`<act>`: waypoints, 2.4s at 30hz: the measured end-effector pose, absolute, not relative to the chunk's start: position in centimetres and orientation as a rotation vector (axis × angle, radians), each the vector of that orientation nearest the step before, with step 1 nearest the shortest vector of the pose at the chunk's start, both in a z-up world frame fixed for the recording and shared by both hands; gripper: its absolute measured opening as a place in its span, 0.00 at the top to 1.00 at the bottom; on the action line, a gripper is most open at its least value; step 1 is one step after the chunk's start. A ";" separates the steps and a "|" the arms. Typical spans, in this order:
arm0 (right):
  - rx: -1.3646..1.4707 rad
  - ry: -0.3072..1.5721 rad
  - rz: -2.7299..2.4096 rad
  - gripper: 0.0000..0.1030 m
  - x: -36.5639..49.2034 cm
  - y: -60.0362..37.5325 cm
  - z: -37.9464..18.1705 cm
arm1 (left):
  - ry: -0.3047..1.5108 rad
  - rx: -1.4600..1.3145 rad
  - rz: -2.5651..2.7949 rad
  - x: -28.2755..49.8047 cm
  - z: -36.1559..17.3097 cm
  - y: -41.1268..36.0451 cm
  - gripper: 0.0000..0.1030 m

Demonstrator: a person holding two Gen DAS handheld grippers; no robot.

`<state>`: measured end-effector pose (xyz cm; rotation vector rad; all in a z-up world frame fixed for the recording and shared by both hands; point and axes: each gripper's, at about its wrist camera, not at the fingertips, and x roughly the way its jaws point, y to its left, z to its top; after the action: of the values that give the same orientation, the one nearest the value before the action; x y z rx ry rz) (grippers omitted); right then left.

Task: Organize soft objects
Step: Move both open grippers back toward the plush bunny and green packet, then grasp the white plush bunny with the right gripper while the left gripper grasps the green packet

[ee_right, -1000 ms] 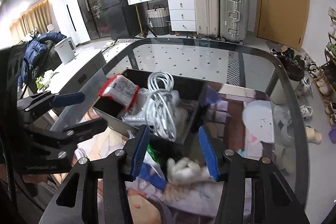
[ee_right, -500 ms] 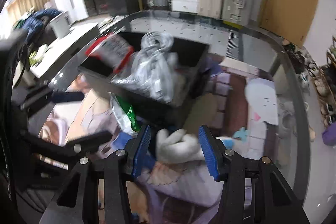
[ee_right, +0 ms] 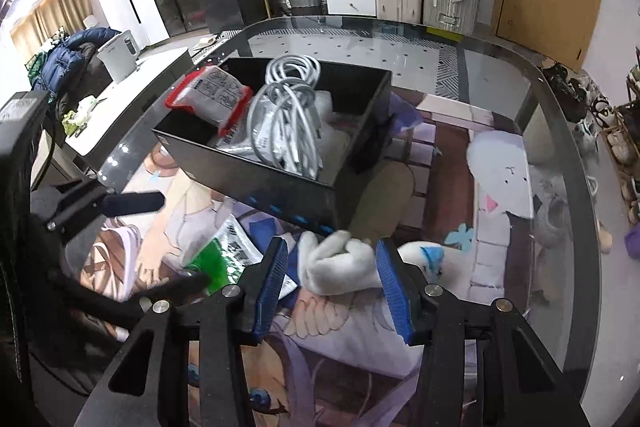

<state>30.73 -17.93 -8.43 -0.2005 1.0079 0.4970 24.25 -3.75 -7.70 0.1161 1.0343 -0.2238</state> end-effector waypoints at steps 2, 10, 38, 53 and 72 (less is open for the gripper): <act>-0.197 1.004 0.482 0.54 30.9 -18.3 -8.5 | 1.058 0.155 -0.241 24.5 -8.4 -5.1 0.23; -0.167 1.001 0.392 0.54 33.8 -20.6 -9.9 | 1.071 0.240 -0.207 25.3 -10.3 -8.0 0.23; -0.246 1.102 0.573 0.52 29.8 -18.9 -10.5 | 1.138 0.139 -0.227 22.4 -10.9 0.6 0.22; -0.314 1.123 0.728 0.43 27.0 -16.2 -10.1 | 1.160 -0.068 -0.173 24.4 -10.0 3.5 0.17; -0.388 1.124 0.788 0.30 26.2 -14.1 -11.1 | 1.151 0.088 -0.172 24.0 -10.9 0.2 0.13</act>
<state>26.16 -14.09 -11.14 -0.3884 1.1243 0.7881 23.96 0.16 -10.91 0.0876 1.1511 -0.1722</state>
